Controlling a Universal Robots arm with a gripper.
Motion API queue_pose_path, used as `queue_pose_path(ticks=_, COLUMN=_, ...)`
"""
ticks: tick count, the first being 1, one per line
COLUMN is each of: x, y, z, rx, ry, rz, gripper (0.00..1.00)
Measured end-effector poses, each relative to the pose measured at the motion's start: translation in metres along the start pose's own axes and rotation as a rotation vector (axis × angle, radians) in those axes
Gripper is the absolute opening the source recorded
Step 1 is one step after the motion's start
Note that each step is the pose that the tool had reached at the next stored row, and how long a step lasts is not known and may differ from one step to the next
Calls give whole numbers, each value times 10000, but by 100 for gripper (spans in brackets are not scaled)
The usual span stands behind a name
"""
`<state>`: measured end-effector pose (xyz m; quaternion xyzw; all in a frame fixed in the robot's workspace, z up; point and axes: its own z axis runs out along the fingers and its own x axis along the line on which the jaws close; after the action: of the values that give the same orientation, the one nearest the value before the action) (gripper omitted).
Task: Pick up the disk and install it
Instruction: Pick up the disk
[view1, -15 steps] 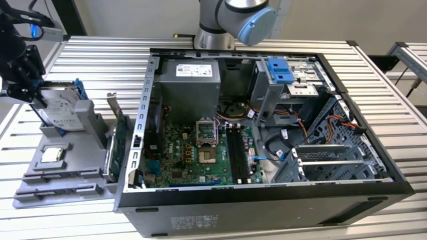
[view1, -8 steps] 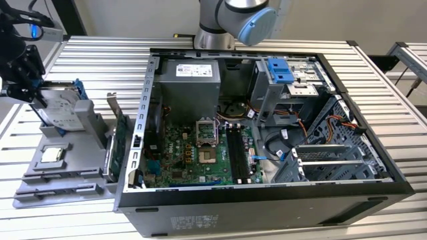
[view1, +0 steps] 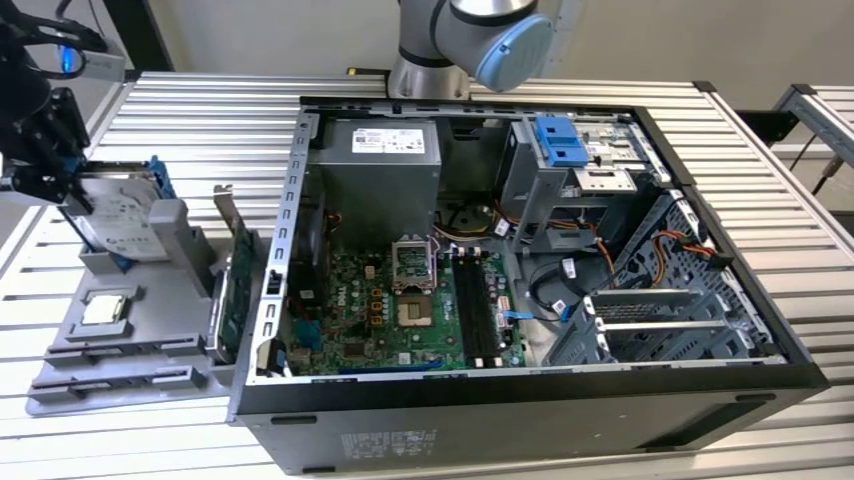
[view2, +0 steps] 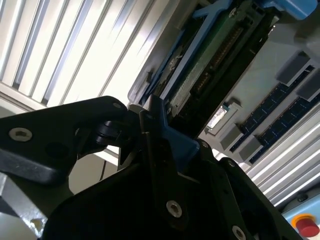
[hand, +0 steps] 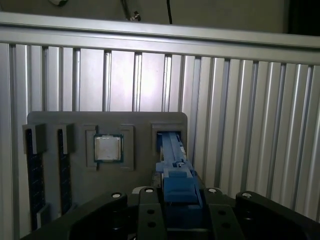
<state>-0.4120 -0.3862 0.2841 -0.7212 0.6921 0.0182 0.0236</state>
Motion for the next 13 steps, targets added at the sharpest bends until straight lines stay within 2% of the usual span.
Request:
queue_pose_path(ticks=2, x=-1, y=1, z=-27, rx=-5, ry=2, rz=1, gripper=0)
queue_pose_path(ticks=3, x=-5, y=0, z=-89, rx=0, ry=-2, rz=1, gripper=0)
queue_pose_path(ticks=6, x=-9, y=-1, z=-190, rx=-1, ry=-7, rz=1, gripper=0)
queue_pose_path(ticks=13, x=-16, y=-2, z=-314, rx=7, ry=-32, rz=0, gripper=0)
